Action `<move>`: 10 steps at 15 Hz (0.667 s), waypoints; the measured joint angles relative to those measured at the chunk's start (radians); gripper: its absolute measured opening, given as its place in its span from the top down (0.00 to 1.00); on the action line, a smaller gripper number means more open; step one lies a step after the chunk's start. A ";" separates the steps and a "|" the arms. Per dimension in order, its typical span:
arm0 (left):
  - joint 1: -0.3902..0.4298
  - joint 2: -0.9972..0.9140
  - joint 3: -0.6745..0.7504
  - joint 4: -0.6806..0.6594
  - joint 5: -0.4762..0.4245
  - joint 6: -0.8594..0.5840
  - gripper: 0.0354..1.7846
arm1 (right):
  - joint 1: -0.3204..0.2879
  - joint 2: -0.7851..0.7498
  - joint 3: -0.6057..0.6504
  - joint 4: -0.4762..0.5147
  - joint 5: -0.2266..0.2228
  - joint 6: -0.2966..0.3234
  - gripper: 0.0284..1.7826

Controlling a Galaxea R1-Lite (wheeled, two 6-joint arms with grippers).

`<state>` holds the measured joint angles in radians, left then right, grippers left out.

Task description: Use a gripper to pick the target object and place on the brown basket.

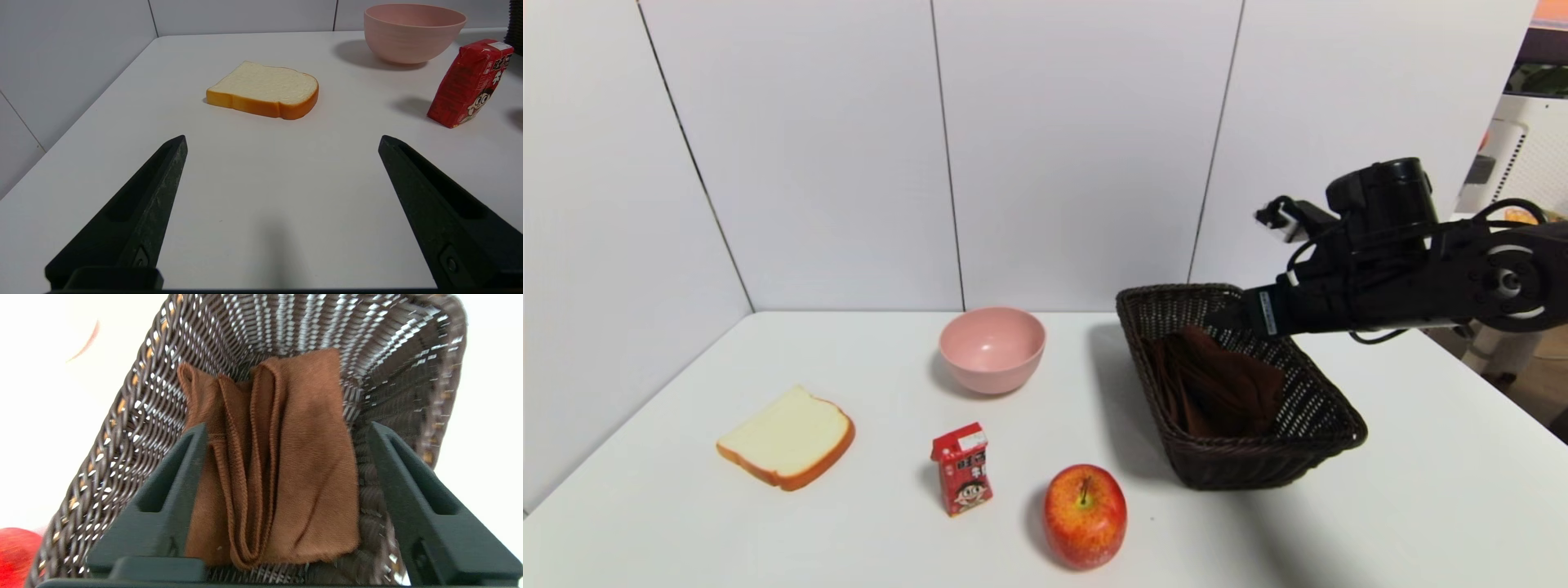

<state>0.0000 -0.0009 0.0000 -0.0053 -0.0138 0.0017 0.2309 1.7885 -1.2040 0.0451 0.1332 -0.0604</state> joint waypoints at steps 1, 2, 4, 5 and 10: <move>0.000 0.000 0.000 0.000 0.000 0.000 0.06 | -0.010 -0.025 0.000 0.002 0.000 0.000 0.20; 0.000 0.000 0.000 0.000 0.000 0.000 0.06 | -0.022 -0.057 0.003 0.005 0.001 -0.001 0.18; 0.000 0.000 0.000 0.000 0.000 0.000 0.06 | -0.053 -0.148 0.021 0.008 0.003 -0.003 0.15; 0.000 0.000 0.000 0.000 0.000 0.000 0.06 | -0.071 -0.201 0.036 0.008 0.007 -0.004 0.13; 0.000 0.000 0.000 0.000 0.000 0.000 0.06 | -0.146 -0.580 0.280 -0.002 0.014 -0.011 0.09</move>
<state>0.0000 -0.0009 0.0000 -0.0053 -0.0134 0.0017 0.0851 1.2089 -0.9245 0.0432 0.1477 -0.0711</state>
